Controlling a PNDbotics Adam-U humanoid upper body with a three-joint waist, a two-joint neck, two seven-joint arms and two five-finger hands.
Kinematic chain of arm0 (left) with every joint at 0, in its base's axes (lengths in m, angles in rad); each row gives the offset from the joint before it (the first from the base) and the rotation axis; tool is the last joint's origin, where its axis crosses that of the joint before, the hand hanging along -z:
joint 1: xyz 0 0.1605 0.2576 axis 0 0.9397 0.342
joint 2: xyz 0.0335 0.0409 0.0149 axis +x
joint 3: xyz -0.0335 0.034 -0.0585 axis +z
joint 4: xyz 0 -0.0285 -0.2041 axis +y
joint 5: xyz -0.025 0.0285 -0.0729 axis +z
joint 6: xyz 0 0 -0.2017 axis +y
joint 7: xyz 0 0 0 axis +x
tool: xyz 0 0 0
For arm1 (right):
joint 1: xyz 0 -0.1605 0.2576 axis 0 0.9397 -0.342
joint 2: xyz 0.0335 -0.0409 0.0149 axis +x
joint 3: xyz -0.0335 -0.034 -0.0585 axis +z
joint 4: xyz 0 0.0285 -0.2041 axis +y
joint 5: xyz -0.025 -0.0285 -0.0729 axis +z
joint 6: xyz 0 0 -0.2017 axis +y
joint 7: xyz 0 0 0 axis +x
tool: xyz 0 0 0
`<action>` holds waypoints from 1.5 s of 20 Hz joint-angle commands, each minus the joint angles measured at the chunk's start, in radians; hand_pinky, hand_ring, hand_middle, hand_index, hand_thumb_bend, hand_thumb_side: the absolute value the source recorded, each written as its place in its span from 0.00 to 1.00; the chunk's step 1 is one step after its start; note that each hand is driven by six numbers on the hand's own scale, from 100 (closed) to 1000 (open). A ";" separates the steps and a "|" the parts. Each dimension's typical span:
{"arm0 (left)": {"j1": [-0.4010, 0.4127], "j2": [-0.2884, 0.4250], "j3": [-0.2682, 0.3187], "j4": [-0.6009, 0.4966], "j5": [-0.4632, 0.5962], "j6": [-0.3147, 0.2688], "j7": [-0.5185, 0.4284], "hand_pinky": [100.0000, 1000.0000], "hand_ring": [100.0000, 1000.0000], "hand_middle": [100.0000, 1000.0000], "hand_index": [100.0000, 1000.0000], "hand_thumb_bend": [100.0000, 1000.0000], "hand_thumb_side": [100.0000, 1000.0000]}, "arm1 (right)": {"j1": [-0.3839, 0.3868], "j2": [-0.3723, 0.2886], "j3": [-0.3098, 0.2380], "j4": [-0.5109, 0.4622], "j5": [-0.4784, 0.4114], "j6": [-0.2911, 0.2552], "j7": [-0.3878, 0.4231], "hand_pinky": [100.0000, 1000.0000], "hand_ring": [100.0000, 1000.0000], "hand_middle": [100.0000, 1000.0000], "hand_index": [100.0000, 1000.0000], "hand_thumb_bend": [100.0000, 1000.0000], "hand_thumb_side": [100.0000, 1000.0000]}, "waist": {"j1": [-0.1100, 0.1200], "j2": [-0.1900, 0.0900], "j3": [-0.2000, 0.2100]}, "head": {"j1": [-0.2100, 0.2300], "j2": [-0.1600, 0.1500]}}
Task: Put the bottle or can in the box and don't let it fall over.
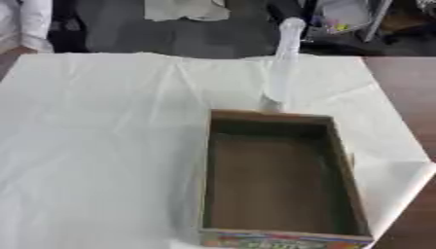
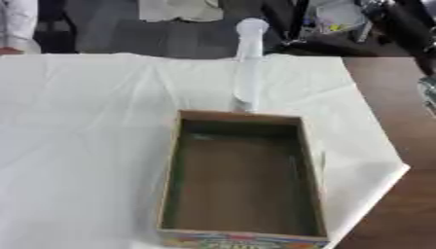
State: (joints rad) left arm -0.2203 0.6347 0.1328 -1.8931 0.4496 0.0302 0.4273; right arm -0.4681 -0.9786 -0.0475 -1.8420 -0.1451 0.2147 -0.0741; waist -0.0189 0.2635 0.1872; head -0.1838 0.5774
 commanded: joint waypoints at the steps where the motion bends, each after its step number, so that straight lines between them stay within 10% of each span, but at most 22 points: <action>1: -0.004 0.040 0.006 -0.015 -0.003 0.000 -0.003 0.75 0.82 0.79 0.83 0.18 0.98 | -0.033 -0.101 -0.003 0.016 0.083 -0.021 0.141 0.78 0.75 0.69 0.81 0.00 0.72 | -0.001 -0.023 0.001 | 0.000 0.002; 14: 0.022 0.074 0.001 -0.016 -0.016 0.004 -0.012 0.75 0.82 0.79 0.82 0.18 0.99 | 0.008 -0.300 0.036 0.023 0.228 -0.095 0.356 0.82 0.78 0.73 0.82 0.00 0.68 | -0.018 -0.022 -0.020 | 0.017 -0.011; 30: 0.019 0.085 -0.009 -0.020 -0.009 0.004 -0.031 0.75 0.82 0.80 0.82 0.17 0.98 | -0.204 -0.273 0.127 0.088 0.216 -0.181 0.648 0.85 0.82 0.76 0.83 0.00 0.63 | -0.019 -0.020 -0.018 | -0.008 -0.018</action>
State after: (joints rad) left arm -0.1932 0.6796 0.1192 -1.8960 0.4392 0.0354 0.4018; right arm -0.6561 -1.2313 0.0819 -1.7608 0.0620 0.0344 0.5615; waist -0.0401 0.2634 0.1684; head -0.1871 0.5682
